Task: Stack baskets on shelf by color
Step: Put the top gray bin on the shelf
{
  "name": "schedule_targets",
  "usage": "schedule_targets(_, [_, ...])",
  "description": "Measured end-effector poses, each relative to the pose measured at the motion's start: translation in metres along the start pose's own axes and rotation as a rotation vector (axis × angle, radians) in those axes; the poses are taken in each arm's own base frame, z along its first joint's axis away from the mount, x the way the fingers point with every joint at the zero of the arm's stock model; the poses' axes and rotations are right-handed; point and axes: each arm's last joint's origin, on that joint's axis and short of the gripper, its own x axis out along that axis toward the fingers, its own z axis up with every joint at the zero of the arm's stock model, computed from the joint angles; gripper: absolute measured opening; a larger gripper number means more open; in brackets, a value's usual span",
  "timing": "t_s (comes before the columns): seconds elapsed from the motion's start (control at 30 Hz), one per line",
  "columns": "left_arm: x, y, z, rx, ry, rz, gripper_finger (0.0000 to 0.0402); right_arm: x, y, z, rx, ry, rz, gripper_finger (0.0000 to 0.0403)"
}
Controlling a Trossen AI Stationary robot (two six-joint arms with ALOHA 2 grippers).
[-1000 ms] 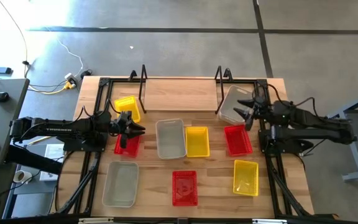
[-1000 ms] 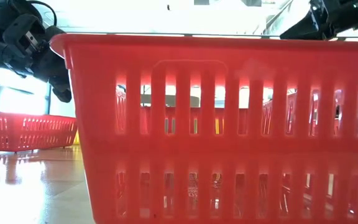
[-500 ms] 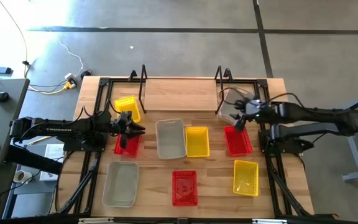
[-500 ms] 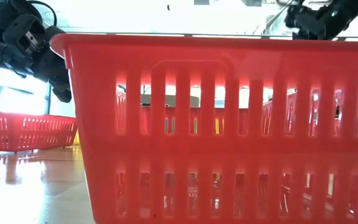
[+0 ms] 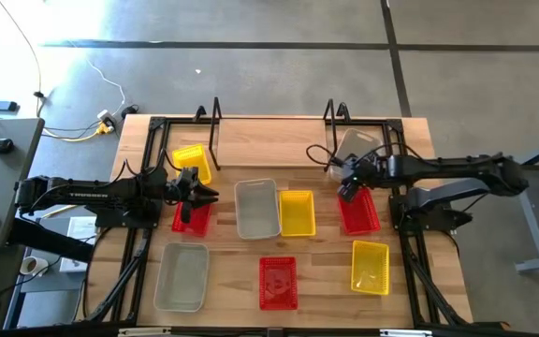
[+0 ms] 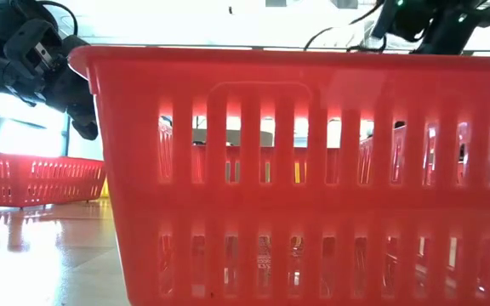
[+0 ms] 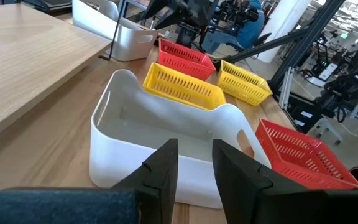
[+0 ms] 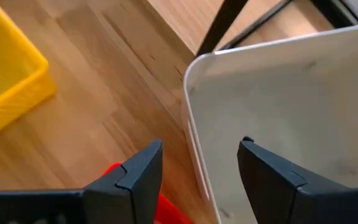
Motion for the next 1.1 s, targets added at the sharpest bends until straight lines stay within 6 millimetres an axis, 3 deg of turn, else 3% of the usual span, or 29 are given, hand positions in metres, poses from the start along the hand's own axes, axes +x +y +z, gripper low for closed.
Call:
schedule_targets(0.33, [0.0,0.0,0.0,0.0,0.0,0.0,0.009,0.03,0.006,0.003,0.02,0.115,-0.035,0.0193])
schedule_targets(0.77, [0.0,0.0,0.0,0.0,0.0,0.0,0.009,0.055,0.013,-0.001,0.041,0.212,-0.105,0.019])
schedule_targets(1.1, [0.0,0.0,0.0,0.0,0.0,0.0,0.009,0.058,0.014,-0.002,0.038,0.231,-0.095,0.0087])
